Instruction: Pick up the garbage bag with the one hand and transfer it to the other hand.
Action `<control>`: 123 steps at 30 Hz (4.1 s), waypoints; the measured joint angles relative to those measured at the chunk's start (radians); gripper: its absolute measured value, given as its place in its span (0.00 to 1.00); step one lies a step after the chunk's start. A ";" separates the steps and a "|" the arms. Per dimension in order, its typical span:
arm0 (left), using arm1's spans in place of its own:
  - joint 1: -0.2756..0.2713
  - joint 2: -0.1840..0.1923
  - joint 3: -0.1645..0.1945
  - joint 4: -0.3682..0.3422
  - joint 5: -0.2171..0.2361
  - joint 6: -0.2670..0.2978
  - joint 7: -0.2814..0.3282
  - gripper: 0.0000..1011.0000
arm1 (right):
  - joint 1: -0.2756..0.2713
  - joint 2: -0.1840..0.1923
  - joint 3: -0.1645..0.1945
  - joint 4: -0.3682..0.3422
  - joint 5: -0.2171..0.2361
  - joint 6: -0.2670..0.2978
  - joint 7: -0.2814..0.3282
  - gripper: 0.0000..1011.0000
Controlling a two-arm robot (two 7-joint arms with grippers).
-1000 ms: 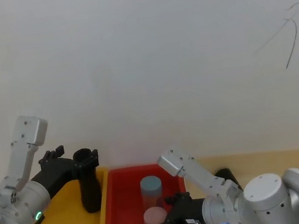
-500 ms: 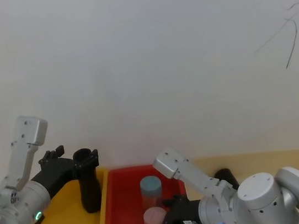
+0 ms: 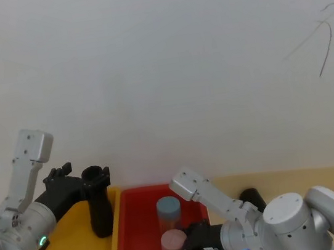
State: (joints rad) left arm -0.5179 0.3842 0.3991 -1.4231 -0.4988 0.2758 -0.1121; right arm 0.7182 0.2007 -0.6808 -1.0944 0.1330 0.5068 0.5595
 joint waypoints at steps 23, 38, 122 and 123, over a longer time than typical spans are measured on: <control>0.000 0.000 0.000 0.000 0.000 0.000 0.000 0.99 | -0.042 0.017 0.083 -0.086 0.040 -0.007 -0.038 0.66; 0.000 0.000 0.000 0.000 0.000 0.000 0.000 0.99 | -0.114 0.063 0.226 -0.253 0.123 -0.006 -0.103 0.66; -0.023 0.012 0.025 -0.001 -0.024 -0.004 -0.161 0.99 | -0.496 0.150 0.542 -0.468 0.114 -0.239 -0.389 0.99; -0.024 0.013 0.026 -0.001 -0.025 -0.004 -0.165 0.99 | -0.499 0.149 0.542 -0.474 0.115 -0.244 -0.386 0.99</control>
State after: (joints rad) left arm -0.5419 0.3970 0.4253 -1.4243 -0.5242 0.2717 -0.2772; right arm 0.2188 0.3497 -0.1392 -1.5685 0.2478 0.2629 0.1730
